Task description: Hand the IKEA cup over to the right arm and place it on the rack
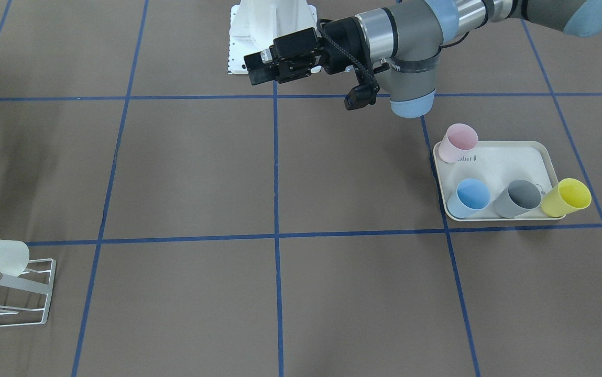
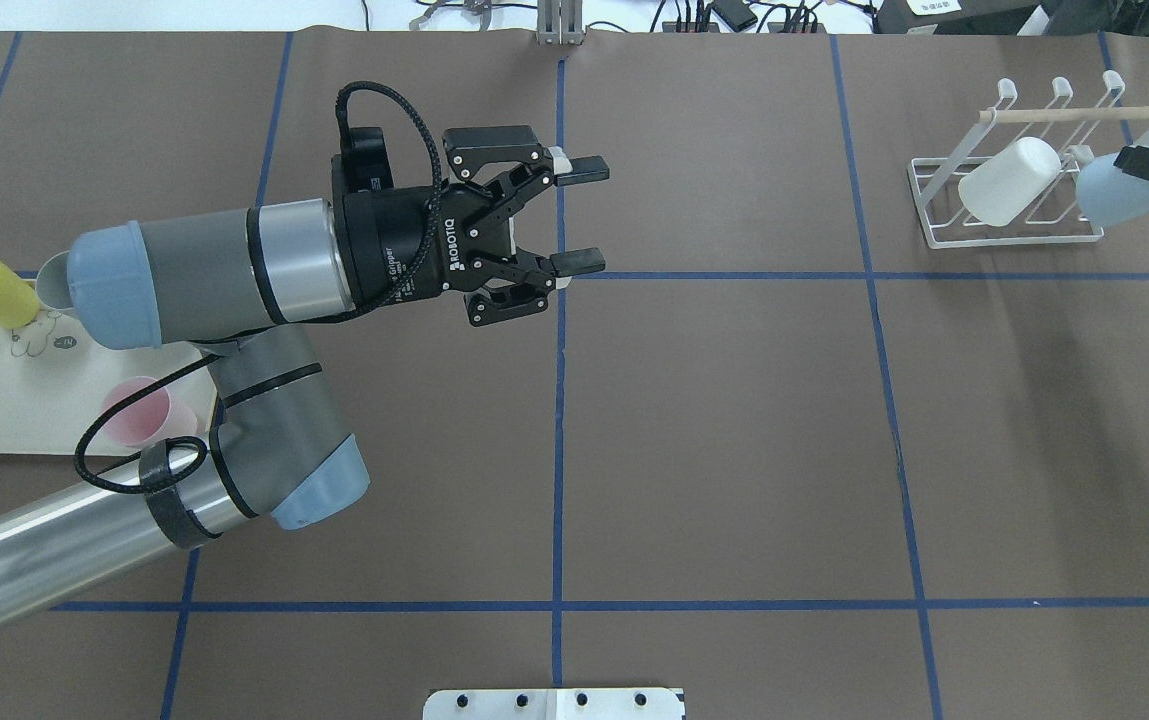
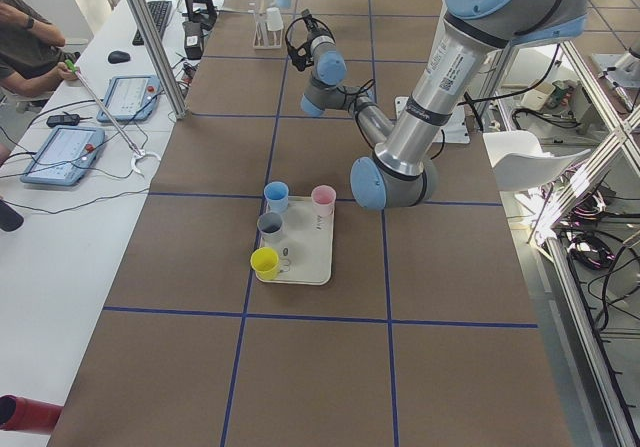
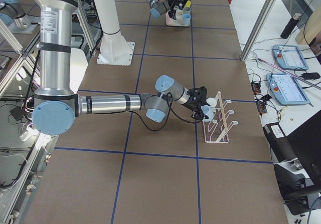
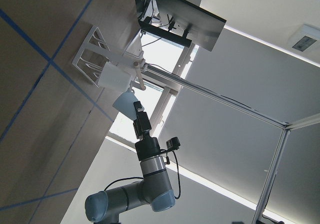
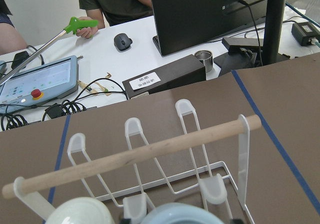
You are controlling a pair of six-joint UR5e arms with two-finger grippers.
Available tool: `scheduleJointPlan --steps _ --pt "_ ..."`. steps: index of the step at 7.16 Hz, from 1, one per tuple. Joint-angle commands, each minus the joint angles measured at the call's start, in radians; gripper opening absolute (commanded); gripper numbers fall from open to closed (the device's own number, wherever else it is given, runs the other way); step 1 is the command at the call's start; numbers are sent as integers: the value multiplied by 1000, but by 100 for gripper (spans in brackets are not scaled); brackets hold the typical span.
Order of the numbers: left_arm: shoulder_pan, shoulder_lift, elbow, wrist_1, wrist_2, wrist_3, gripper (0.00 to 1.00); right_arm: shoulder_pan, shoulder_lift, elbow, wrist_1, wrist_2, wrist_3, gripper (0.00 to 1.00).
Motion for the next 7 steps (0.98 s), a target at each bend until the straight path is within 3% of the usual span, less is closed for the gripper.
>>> scheduleJointPlan --steps 1,3,7 --pt "2 0 0 0 9 0 79 9 -52 46 6 5 0 0" --pt "4 0 3 0 11 0 79 7 -60 77 -3 2 0 0" --pt "4 0 5 -2 12 0 79 7 36 31 -56 2 -3 0"
